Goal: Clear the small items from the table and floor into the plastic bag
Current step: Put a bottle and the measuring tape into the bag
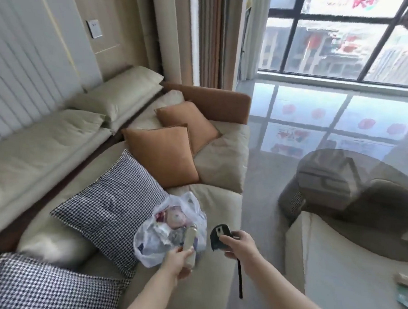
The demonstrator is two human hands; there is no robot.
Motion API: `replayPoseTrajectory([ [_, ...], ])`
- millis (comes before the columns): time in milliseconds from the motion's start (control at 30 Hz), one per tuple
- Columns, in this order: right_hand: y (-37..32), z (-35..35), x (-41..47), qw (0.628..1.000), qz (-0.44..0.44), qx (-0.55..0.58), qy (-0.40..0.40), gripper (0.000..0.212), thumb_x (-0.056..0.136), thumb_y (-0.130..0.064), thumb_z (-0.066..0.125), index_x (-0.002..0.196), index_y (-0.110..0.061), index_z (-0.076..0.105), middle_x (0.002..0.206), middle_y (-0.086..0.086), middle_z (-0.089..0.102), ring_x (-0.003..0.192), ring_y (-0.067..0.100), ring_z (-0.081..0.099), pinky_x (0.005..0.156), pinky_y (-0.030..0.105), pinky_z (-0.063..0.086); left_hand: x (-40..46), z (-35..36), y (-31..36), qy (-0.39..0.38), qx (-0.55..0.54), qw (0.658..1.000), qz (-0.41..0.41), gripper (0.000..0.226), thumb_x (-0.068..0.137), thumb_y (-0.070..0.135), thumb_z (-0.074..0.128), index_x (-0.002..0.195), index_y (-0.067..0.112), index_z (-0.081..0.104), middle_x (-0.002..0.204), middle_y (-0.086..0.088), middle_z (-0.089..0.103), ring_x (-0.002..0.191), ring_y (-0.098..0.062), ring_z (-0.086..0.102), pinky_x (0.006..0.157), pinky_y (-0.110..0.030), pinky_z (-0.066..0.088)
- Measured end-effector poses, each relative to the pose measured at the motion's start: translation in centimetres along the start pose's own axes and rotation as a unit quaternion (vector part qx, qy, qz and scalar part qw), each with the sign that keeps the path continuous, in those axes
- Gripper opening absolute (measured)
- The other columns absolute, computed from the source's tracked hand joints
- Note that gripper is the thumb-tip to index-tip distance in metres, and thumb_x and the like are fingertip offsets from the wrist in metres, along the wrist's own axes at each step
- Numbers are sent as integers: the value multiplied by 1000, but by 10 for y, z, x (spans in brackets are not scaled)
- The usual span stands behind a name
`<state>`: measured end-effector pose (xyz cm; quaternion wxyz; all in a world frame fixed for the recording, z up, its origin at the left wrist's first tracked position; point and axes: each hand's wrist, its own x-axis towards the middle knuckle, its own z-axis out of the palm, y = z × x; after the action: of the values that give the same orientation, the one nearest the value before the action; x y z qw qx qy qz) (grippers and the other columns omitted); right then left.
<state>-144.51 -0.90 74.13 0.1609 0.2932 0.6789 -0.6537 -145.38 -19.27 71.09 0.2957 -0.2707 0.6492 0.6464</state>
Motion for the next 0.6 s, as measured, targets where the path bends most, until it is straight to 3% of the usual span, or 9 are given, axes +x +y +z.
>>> replayPoseTrajectory([
  [133,-18,38,41,997,6,-55,-61,26,89,-14,63,113,-12,56,89,9,66,70,18,62,59,24,52,16,-26,3,69,-58,996,-20,12,91,18,60,102,13,59,93,-15,61,72,-25,58,53,-28,48],
  [233,-28,64,72,993,26,-79,-83,27,88,-19,64,110,-5,59,91,12,68,73,22,65,65,30,55,27,-36,11,125,-84,988,-30,5,93,15,58,92,11,60,80,-13,60,61,-24,55,50,-27,46],
  [367,-34,93,116,988,47,-108,-102,24,84,-16,68,102,-4,58,93,20,70,71,25,65,75,40,57,57,-40,20,160,-84,983,-38,16,89,19,63,98,6,65,81,-12,64,63,-24,57,58,-30,48],
  [467,-36,107,144,986,52,-138,-83,20,81,-15,67,93,-7,54,82,14,68,64,22,61,73,41,55,80,-38,25,175,-71,981,-53,18,89,25,62,101,12,66,87,-9,67,69,-22,60,69,-31,51],
  [600,-37,123,186,979,44,-183,-78,15,86,-19,63,94,-15,51,78,4,63,75,25,66,78,42,57,116,-35,34,169,-61,982,-65,21,89,30,62,102,14,64,92,-7,69,70,-19,61,62,-27,50],
])
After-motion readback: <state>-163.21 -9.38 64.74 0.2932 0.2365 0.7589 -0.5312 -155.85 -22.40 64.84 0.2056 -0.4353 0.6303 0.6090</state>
